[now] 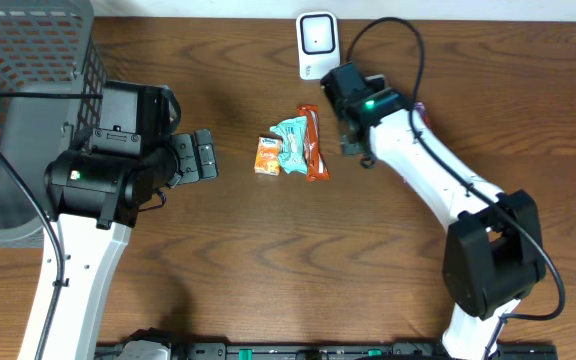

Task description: Scan the item barcode

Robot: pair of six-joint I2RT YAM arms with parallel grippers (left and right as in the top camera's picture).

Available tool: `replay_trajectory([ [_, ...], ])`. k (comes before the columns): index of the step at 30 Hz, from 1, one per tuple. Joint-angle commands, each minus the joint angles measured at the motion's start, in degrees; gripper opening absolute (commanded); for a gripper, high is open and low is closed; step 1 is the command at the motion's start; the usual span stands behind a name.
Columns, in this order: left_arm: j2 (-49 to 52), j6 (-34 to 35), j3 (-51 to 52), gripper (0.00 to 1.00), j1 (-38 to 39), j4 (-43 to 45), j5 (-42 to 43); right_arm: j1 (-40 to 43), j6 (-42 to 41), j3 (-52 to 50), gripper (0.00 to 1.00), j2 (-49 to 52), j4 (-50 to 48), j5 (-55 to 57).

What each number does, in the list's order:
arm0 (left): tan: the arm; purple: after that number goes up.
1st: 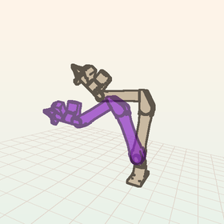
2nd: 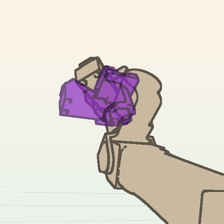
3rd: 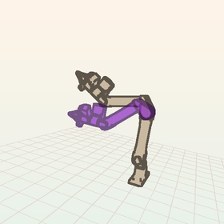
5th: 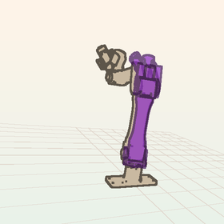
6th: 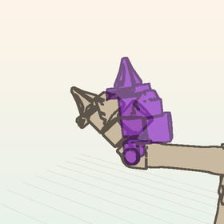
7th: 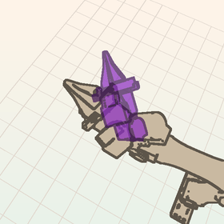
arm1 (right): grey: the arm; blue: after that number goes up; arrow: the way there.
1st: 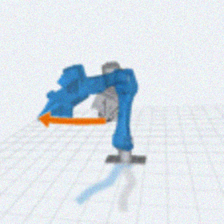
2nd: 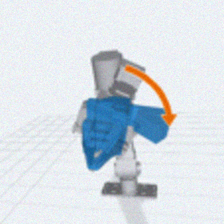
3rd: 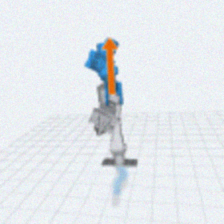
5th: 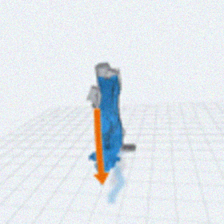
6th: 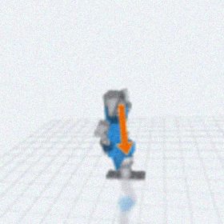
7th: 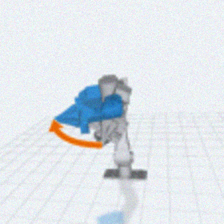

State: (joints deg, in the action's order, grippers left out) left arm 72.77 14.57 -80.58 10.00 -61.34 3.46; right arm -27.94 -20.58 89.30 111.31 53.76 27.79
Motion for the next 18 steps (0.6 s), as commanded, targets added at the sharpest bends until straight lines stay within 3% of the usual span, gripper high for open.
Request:
replay_trajectory([
  [1,0.2,-0.3,0.1,0.98,-0.1,-0.1,-0.7,-0.9,0.1,3.3,0.92,0.3,-0.2,-5.5],
  [7,0.2,-0.3,0.1,0.98,-0.1,-0.1,-0.7,0.4,2.7,10.8,0.98,0.2,2.3,-15.8],
  [18,0.2,-0.3,0.1,0.98,-0.1,-0.1,-0.7,7.4,3.9,17.7,0.99,0.2,11.5,-16.2],
])
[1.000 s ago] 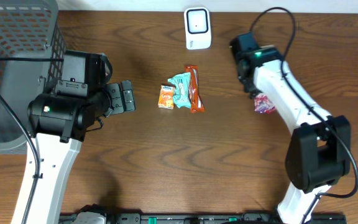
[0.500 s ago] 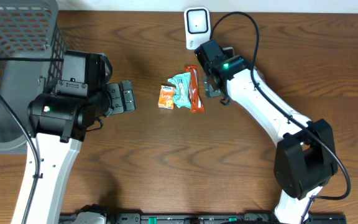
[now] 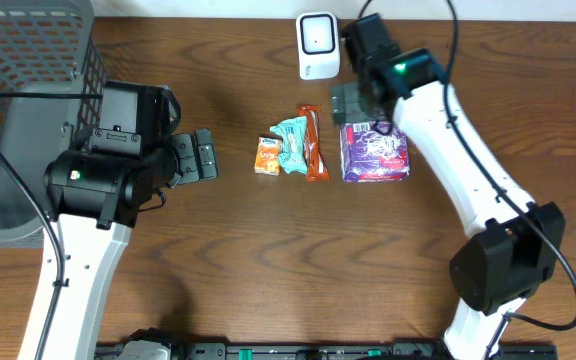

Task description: Scan the item barcode

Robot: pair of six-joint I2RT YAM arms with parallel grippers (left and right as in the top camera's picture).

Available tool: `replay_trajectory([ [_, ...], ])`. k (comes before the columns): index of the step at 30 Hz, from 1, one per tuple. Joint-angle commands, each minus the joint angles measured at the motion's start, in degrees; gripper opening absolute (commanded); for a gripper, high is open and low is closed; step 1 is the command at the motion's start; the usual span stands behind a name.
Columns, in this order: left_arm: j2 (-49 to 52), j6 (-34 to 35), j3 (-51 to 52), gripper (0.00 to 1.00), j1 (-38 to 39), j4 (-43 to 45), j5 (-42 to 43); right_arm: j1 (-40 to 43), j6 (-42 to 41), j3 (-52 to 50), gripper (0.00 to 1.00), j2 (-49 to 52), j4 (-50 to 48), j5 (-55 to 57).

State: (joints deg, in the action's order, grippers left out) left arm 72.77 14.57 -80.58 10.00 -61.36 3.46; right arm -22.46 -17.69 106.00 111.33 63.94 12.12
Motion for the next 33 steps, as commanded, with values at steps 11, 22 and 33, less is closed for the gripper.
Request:
replay_trajectory([
  [11,0.2,-0.3,0.1,0.98,-0.1,-0.1,-0.7,4.4,1.0,0.8,0.99,0.2,3.5,-0.5],
  [22,0.2,-0.3,0.1,0.98,-0.1,-0.1,-0.7,4.0,1.0,0.8,0.99,0.2,3.5,-5.5],
  [33,0.2,-0.3,0.1,0.98,-0.1,-0.1,-0.7,3.7,1.0,0.8,0.99,0.2,3.1,-9.7],
])
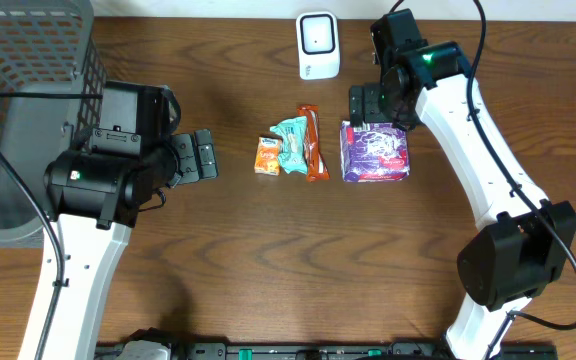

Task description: Scan the item barcode

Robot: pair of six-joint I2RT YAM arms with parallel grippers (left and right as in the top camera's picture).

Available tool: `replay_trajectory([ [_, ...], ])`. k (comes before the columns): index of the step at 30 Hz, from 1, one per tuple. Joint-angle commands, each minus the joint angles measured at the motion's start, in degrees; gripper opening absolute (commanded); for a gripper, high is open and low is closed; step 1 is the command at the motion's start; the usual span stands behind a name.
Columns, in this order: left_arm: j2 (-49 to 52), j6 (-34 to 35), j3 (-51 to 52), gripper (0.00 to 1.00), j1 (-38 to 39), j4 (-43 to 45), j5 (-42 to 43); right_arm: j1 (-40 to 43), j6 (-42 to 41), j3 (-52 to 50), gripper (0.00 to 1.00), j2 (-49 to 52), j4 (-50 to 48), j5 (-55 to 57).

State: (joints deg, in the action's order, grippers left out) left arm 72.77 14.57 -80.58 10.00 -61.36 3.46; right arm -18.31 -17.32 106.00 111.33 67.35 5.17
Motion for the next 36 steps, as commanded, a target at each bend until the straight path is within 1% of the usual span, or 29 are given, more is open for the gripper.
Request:
replay_trajectory([
  [1,0.2,-0.3,0.1,0.98,-0.1,-0.1,-0.7,-0.5,0.6,0.8,0.99,0.2,-0.4,-4.0],
  [6,0.2,-0.3,0.1,0.98,-0.1,-0.1,-0.7,-0.9,0.6,0.8,0.99,0.3,-0.5,-9.4],
  [15,0.2,-0.3,0.1,0.98,-0.1,-0.1,-0.7,-2.7,0.6,0.0,0.99,0.4,-1.6,-9.6],
  [21,0.2,-0.3,0.1,0.98,-0.1,-0.1,-0.7,1.1,0.6,0.0,0.99,0.4,-1.7,-9.9],
  [25,0.2,-0.3,0.1,0.98,-0.1,-0.1,-0.7,4.8,0.8,-0.1,0.99,0.4,-1.3,-12.6],
  [30,0.2,-0.3,0.1,0.98,-0.1,-0.1,-0.7,6.8,9.8,-0.5,0.99,0.9,-1.3,-24.1],
  [32,0.2,-0.3,0.1,0.98,-0.1,-0.1,-0.7,6.6,10.8,-0.5,0.99,1.4,-1.2,-25.6],
  [33,0.2,-0.3,0.1,0.98,-0.1,-0.1,-0.7,6.4,10.7,-0.5,0.95,1.9,-1.3,-25.6],
  [36,0.2,-0.3,0.1,0.98,-0.1,-0.1,-0.7,4.7,10.3,-0.5,0.87,3.2,-1.4,-23.1],
])
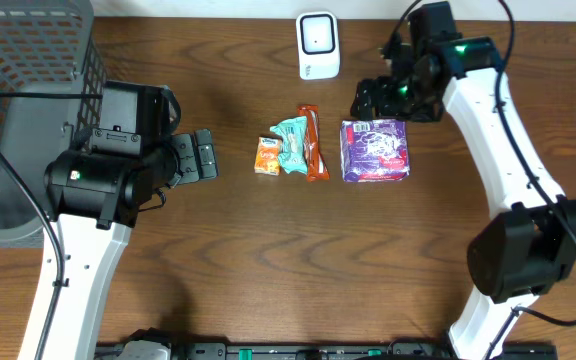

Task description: Scan the item barcode

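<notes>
A white barcode scanner (pixel 317 45) stands at the table's far edge. In front of it lie a small orange packet (pixel 267 155), a teal packet (pixel 291 144), an orange-red bar (pixel 314 143) and, to their right, a purple packet (pixel 375 150) flat on the wood. My right gripper (pixel 368 100) hovers just beyond the purple packet's far edge, open and holding nothing. My left gripper (pixel 205 156) rests left of the orange packet, apart from it, open and empty.
A dark mesh basket (pixel 28 100) fills the far left corner behind the left arm. The right arm's white links (pixel 498 150) reach along the right side of the table. A black rail (pixel 318 350) runs along the front edge.
My right arm has swung further right and back, its gripper staying near the purple packet's far edge. The packet and the other items lie as before. The left arm is still.
First my right arm covered the spot right of the bar, with only a sliver of purple showing. Then the purple packet lay flat there, the gripper off it at its far edge. The arm has since drawn away to the right, with everything else unmoved.
</notes>
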Robot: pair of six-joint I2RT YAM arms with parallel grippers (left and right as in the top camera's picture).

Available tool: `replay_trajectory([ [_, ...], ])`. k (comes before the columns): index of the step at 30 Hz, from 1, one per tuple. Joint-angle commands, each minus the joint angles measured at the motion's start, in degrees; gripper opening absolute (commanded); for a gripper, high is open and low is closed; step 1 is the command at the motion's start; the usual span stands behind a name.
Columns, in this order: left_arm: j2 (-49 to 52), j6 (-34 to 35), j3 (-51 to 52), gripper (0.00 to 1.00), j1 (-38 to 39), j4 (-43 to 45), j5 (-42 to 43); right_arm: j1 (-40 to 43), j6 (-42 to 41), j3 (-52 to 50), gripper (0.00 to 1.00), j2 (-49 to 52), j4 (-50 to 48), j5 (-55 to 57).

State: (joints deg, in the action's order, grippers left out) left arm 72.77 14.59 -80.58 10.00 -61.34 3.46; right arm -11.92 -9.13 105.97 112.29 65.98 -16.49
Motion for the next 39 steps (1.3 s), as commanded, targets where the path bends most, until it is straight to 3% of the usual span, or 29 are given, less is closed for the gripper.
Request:
replay_trajectory([
  [1,0.2,-0.3,0.1,0.98,-0.1,-0.1,-0.7,-2.4,1.0,-0.5,0.86,2.6,0.0,0.7],
  [7,0.2,-0.3,0.1,0.98,-0.1,-0.1,-0.7,-8.3,-7.1,-0.5,0.88,5.1,0.0,19.6],
  [16,0.2,-0.3,0.1,0.98,-0.1,-0.1,-0.7,-17.1,-12.1,-0.6,0.91,6.0,0.2,35.6],
  [39,0.2,-0.3,0.1,0.98,-0.1,-0.1,-0.7,-20.4,-14.4,-9.0,0.99,6.0,-2.6,40.0],
])
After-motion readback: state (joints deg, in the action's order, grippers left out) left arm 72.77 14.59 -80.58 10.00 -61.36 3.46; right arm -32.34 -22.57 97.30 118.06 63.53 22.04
